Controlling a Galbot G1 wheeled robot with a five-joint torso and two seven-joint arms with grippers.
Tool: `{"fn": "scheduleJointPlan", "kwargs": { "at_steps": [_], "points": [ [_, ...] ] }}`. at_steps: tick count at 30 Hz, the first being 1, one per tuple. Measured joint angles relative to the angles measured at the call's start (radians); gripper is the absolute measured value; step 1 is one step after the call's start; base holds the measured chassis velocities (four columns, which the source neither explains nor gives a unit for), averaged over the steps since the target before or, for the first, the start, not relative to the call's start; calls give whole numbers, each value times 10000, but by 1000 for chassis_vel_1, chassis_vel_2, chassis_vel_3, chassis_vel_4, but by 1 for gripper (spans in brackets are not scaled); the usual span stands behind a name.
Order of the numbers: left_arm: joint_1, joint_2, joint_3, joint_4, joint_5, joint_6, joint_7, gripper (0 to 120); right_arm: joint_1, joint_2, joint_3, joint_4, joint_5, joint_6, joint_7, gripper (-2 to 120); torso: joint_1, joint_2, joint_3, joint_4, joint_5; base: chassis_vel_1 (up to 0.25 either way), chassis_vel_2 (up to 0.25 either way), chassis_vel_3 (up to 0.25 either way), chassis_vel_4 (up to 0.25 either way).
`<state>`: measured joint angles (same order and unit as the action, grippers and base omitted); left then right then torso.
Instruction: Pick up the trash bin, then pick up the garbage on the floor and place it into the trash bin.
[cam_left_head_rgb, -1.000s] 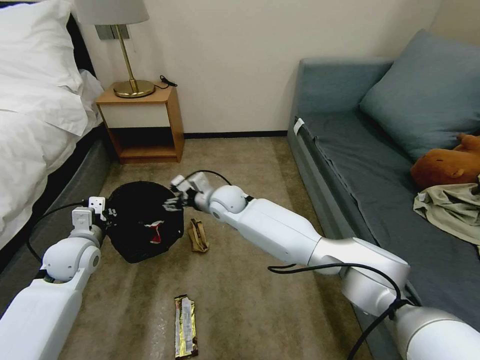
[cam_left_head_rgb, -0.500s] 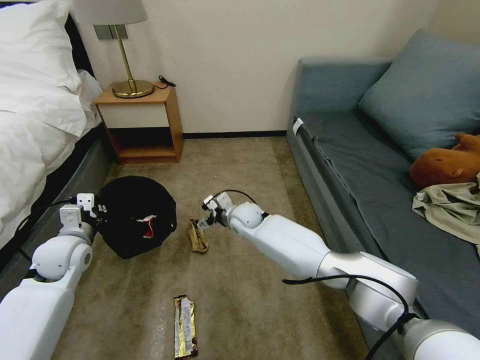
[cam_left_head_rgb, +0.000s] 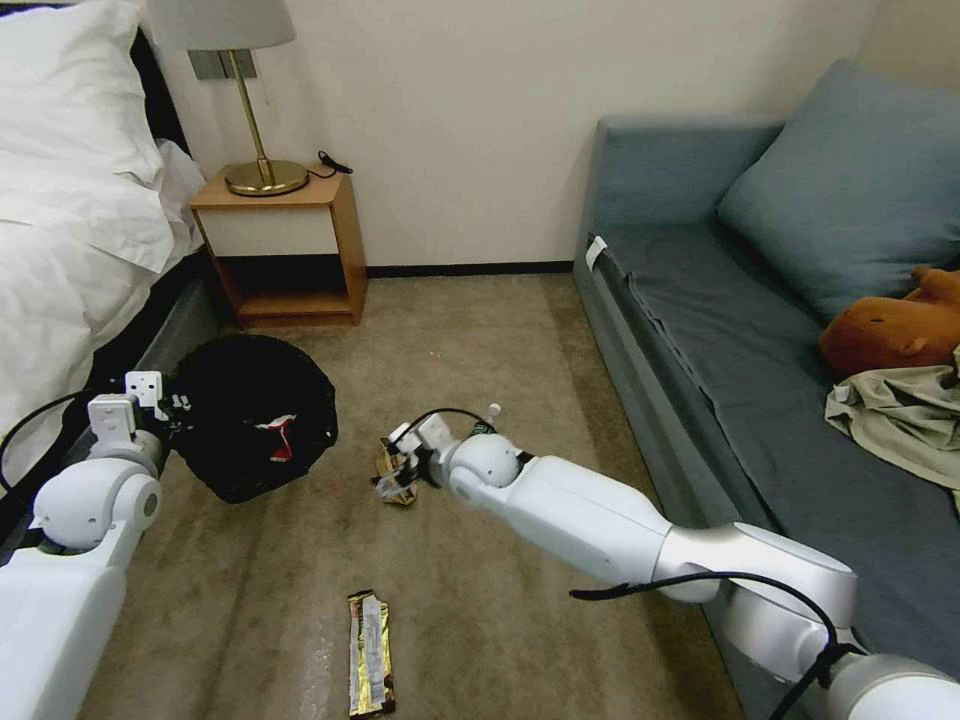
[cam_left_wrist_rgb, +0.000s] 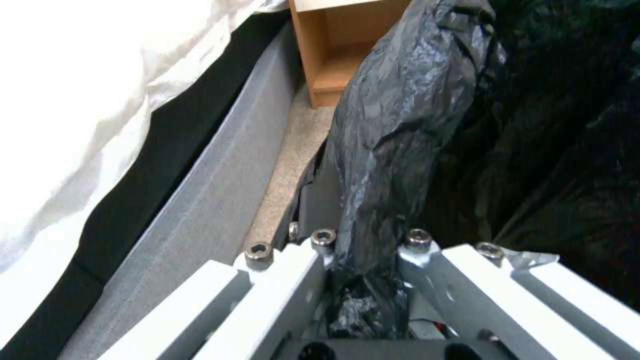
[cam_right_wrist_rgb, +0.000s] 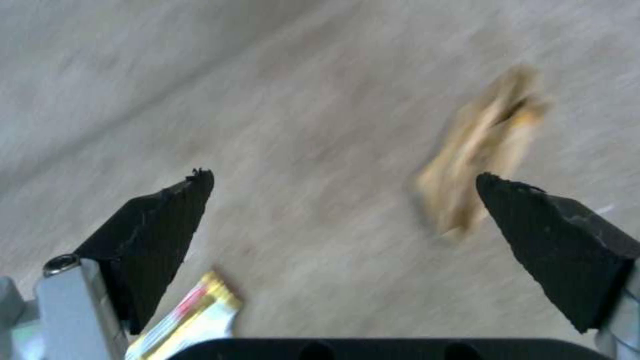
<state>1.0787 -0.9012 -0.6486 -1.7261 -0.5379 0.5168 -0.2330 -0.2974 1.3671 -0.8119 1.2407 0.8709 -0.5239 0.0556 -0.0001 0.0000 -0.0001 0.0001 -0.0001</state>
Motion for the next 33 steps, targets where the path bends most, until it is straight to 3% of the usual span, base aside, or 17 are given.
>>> {"fn": "scheduleJointPlan", "kwargs": {
  "at_steps": [20, 33],
  "points": [
    [-194, -316, 367, -184, 37, 99, -141, 2, -662, 469, -1819, -117, 428, -19, 13, 100, 0, 0, 0, -2, 2, 0, 0, 0, 0],
    [13, -368, 297, -550, 49, 113, -142, 2, -597, 781, -2521, -863, 470, 72, -152, 100, 0, 0, 0, -1, 2, 0, 0, 0, 0]
  ]
}}
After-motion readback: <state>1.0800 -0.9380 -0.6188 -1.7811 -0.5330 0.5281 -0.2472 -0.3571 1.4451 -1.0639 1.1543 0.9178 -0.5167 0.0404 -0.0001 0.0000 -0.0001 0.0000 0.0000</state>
